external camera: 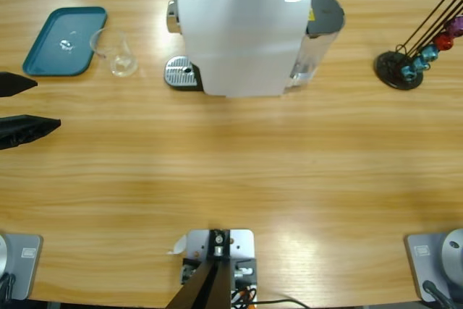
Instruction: Pour coffee
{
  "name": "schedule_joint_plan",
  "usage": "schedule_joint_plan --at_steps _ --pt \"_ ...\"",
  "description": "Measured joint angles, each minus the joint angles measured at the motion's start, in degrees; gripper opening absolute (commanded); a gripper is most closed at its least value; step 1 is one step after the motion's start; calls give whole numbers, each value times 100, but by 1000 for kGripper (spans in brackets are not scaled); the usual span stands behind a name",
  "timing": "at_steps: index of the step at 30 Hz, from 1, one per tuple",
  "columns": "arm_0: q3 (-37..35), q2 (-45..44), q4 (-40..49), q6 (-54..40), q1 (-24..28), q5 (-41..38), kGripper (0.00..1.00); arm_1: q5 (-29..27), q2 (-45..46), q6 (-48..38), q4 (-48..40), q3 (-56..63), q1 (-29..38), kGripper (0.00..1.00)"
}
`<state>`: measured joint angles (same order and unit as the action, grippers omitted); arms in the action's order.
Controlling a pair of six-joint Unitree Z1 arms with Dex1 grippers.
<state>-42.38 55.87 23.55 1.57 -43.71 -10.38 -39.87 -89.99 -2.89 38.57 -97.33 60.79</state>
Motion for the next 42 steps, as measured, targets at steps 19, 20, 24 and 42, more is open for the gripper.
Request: schedule_joint_plan --at_steps 19,20,24,42 --pt "57 -23 -52 9 0 0 936 -1552 -835 -176 -1557 1228 335 0" --pt "61 -23 -52 9 0 0 936 -1609 -880 -72 -1579 1205 387 0" --pt "78 -23 -53 9 0 0 936 -1810 -1009 283 -1661 934 534 0" --pt "118 -23 -63 10 0 -127 936 -1776 -1734 831 -2390 574 575 0"
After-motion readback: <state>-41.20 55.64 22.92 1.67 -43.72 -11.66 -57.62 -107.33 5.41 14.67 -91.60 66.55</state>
